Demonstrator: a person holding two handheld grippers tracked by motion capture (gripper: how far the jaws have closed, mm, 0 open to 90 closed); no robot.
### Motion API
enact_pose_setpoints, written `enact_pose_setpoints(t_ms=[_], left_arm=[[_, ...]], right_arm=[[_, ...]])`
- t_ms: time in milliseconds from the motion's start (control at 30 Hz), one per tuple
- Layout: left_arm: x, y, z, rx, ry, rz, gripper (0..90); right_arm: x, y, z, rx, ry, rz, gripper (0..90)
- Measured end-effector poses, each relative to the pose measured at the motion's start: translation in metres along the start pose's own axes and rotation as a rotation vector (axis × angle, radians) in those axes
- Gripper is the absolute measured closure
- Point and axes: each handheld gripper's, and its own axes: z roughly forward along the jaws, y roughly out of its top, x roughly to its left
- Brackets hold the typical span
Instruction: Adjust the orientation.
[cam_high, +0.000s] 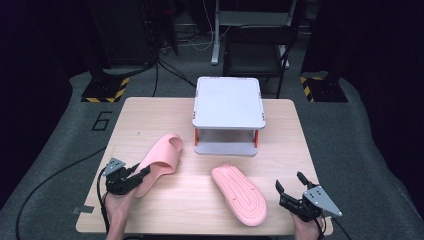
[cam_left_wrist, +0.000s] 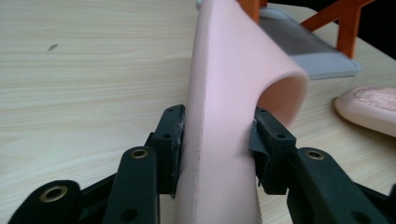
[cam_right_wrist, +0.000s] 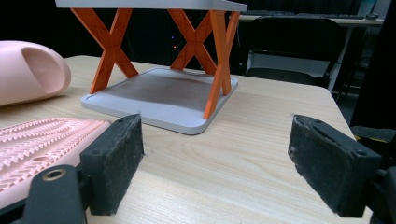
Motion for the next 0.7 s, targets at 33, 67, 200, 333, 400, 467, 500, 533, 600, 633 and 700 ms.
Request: enact_pose_setpoints(t_ms=[33, 67, 200, 333, 400, 467, 500, 533, 600, 633, 700], left_arm=[[0.004, 0.000, 0.000, 0.017, 0.001, 0.002, 55.3], [0.007, -0.001, 0.000, 0.036, 0.009, 0.011, 53.0], [0.013, -0.007, 0.003, 0.057, 0.035, 0.018, 44.3], [0.016, -0.009, 0.003, 0.063, 0.023, 0.005, 42.2], [0.013, -0.010, 0.004, 0.057, 0.036, 0.013, 41.5], [0.014, -0.010, 0.003, 0.058, 0.061, 0.026, 38.7], [0.016, -0.010, 0.003, 0.063, 0.084, 0.034, 35.4], [0.017, -0.010, 0.004, 0.060, 0.108, 0.036, 32.8], [0.021, -0.010, 0.003, 0.084, 0.111, 0.040, 29.4], [0.022, -0.011, 0.003, 0.087, 0.105, 0.034, 29.2], [0.023, -0.011, 0.003, 0.074, 0.098, 0.027, 29.4]], right_arm=[[0.000, 0.000, 0.000, -0.004, -0.002, 0.004, 17.4], [-0.001, 0.000, 0.000, -0.003, -0.002, 0.010, 17.4], [0.000, 0.000, 0.001, -0.003, -0.001, 0.006, 17.4], [0.001, 0.000, 0.001, 0.000, 0.002, 0.004, 17.4], [0.001, 0.000, 0.001, 0.000, 0.003, 0.005, 17.4], [0.000, 0.000, 0.001, 0.000, 0.002, 0.005, 17.4], [0.000, 0.000, 0.000, 0.000, 0.002, 0.005, 17.4], [0.000, 0.000, 0.000, 0.000, 0.001, 0.007, 17.4], [-0.001, 0.000, -0.001, 0.007, 0.001, 0.006, 17.4], [-0.001, 0.000, 0.000, 0.000, 0.002, 0.010, 17.4], [-0.001, 0.000, 0.000, 0.001, 0.001, 0.015, 17.4]])
